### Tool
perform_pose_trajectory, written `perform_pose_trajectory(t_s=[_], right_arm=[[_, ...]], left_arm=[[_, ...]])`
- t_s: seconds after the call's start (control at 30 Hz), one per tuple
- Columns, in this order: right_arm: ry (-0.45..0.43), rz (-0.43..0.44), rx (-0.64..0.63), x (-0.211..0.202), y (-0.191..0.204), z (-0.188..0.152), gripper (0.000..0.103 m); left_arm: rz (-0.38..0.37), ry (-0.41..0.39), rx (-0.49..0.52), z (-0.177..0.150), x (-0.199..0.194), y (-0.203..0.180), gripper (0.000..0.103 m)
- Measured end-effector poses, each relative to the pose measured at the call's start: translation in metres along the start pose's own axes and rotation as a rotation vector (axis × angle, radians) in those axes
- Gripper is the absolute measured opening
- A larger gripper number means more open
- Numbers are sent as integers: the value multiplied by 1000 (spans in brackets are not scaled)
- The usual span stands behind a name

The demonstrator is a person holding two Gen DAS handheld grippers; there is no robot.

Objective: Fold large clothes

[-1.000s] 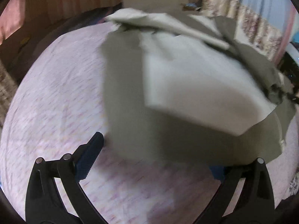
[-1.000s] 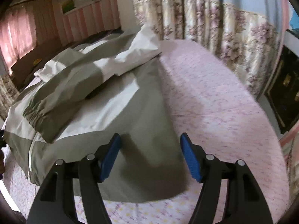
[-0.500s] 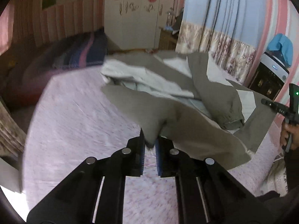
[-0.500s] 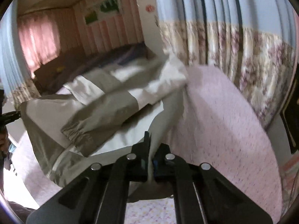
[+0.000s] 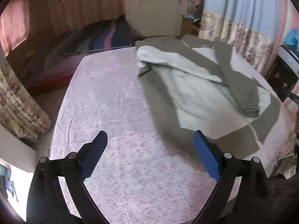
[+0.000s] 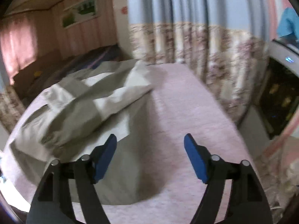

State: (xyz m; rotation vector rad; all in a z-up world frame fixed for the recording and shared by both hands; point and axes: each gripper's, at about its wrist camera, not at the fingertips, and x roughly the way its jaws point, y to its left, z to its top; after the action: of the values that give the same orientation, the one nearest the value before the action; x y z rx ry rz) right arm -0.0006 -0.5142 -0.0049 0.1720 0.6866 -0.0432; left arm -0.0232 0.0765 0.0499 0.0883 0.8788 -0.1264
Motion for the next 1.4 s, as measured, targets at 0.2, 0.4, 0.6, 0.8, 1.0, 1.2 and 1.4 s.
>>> perform_pose_trajectory(t_s=[0.2, 0.4, 0.6, 0.8, 1.0, 1.2, 1.4], right_arm=[[33, 106, 8, 22, 24, 6, 75], [72, 108, -40, 38, 47, -14, 75], [86, 160, -6, 66, 65, 3, 79], [188, 241, -1, 120, 101, 10, 79], [230, 289, -67, 144, 124, 5, 15], [83, 85, -122, 116, 79, 34, 7], [75, -367, -196, 133, -21, 57, 7]], left_arm=[[4, 81, 57, -13, 50, -5, 96], [17, 93, 180, -47, 80, -23, 95], [-30, -52, 26, -3, 63, -23, 100], [-124, -118, -98, 47, 74, -41, 100], [-170, -72, -89, 53, 105, -72, 100], [-148, -38, -107, 45, 121, -69, 100], [-115, -25, -144, 43, 127, -50, 100]])
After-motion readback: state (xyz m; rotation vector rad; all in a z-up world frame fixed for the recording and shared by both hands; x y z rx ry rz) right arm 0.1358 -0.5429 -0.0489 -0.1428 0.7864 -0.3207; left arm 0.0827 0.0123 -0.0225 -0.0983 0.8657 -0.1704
